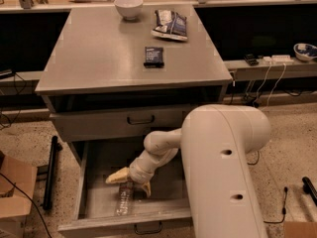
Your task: Pick water bottle from middle drawer and place on counter
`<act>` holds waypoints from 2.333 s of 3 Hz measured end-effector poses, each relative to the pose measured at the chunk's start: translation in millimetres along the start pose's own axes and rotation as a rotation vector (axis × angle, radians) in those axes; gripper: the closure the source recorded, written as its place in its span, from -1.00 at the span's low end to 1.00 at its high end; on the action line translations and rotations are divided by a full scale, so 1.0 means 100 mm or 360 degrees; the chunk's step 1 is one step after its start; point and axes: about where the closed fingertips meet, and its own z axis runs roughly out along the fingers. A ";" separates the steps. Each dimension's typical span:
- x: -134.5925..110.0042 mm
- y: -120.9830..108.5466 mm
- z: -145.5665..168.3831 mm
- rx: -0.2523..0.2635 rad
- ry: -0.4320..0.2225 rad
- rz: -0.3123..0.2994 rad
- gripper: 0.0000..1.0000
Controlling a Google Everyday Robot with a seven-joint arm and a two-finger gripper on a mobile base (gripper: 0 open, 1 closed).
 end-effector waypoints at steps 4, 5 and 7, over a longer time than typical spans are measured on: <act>0.04 0.09 0.10 0.0095 0.0016 -0.0094 0.77; 0.14 0.23 -0.30 0.0043 -0.0141 -0.0216 1.00; 0.60 0.37 -0.93 -0.0163 -0.0456 -0.0561 1.00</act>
Offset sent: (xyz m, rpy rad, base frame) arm -0.0121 0.0188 -0.0205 -0.1028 0.0224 0.0936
